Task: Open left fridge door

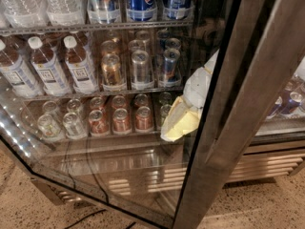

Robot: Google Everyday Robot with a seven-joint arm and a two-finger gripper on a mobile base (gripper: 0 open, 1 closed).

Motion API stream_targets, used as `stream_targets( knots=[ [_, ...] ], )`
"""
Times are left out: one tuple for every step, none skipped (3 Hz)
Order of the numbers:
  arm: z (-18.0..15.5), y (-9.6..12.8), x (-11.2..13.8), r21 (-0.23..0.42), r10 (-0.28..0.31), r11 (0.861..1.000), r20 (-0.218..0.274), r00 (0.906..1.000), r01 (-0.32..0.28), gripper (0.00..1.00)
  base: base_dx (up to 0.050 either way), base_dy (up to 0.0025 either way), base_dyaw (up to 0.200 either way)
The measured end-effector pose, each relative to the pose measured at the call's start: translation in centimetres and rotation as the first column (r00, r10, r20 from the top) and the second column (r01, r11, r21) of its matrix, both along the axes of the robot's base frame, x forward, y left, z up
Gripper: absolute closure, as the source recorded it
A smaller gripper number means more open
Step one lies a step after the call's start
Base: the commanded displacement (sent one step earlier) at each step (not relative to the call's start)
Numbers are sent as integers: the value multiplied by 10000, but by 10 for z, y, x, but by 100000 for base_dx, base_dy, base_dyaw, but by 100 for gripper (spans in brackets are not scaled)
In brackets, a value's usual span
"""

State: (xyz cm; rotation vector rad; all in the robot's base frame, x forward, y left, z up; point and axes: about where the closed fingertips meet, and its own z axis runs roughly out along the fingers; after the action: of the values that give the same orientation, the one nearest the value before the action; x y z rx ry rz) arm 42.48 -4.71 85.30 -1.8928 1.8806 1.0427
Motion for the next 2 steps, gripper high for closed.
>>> stream_targets(
  knots=[
    [0, 0, 0, 0, 0, 10000, 0, 10000, 0, 100, 0, 0, 0],
    [14, -4, 1, -349, -297, 9989, 283, 9992, 307, 100, 0, 0, 0]
  ],
)
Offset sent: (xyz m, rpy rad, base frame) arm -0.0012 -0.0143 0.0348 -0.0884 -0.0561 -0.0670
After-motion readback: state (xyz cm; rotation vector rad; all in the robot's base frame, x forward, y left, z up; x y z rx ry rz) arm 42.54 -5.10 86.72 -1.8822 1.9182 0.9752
